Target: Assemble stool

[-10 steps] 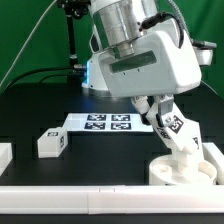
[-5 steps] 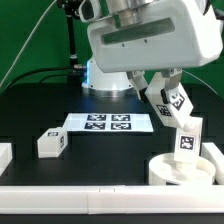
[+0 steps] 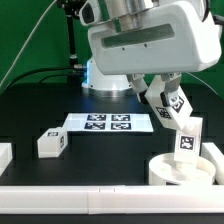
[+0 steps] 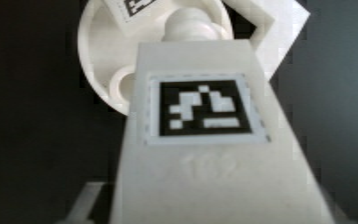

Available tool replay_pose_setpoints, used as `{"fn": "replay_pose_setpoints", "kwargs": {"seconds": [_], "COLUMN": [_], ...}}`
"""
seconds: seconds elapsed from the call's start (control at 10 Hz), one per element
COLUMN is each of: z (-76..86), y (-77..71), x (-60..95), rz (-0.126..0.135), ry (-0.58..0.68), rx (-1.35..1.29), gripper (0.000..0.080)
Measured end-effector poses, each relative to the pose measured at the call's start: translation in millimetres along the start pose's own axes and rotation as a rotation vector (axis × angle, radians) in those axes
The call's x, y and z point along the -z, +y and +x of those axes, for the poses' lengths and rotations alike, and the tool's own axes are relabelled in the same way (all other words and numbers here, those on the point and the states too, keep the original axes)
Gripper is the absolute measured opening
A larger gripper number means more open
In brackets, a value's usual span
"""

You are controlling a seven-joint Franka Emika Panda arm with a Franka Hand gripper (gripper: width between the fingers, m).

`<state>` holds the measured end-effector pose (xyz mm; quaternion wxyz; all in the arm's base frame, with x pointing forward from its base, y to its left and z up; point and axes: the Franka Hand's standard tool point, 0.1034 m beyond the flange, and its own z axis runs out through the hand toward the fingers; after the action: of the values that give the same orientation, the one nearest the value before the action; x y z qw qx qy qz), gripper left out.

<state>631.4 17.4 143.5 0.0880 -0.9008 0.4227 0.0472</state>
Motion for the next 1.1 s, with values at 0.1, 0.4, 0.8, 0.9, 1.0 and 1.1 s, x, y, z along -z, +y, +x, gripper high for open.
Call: {"fn": "replay_pose_setpoints", "kwargs": {"seconds": [0.1,0.4,0.8,0.9,1.0,1.1], "z": [6.9,8.4,8.5,9.1,10.0,7.1], "y": [-4.9,-18.0,-18.3,-22.0,-29.5,-42.2], "x": [13.7,23.8,22.7,21.7,24.7,25.1], "rz": [-0.033,-0.071,-0.080,-0.132,-0.156,-0.163], "ry": [0.027,0.090,0.096,0.140,0.187,0.253], "rx": [0.061,0.176,0.189,0.266,0.343,0.421], "gripper": [0.0340,0.0340,0.0340,0.0340,0.0340,0.0340]}}
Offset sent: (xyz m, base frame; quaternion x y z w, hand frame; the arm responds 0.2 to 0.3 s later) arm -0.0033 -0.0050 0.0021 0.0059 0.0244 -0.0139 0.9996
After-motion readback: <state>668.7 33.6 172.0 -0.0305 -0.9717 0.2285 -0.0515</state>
